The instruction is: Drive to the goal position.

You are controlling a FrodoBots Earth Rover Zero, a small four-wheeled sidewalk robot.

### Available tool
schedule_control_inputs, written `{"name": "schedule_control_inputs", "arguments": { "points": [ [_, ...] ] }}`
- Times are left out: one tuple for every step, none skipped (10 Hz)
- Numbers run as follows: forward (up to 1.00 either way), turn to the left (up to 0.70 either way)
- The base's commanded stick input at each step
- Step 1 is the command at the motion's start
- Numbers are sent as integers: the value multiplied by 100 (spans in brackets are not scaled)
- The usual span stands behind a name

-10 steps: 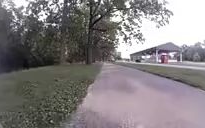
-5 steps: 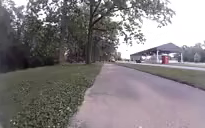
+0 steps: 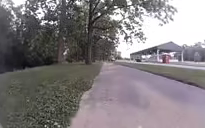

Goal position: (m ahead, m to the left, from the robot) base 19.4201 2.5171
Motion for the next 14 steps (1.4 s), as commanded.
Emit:
{"name": "schedule_control_inputs", "arguments": {
  "points": [
    [70, -14],
    [70, -14],
    [70, -14],
    [70, -14],
    [70, -14],
    [70, -14],
    [70, -12],
    [70, 0],
    [70, 0],
    [70, 0],
    [70, 0],
    [70, 0],
    [70, 0],
    [70, 0]
  ]
}}
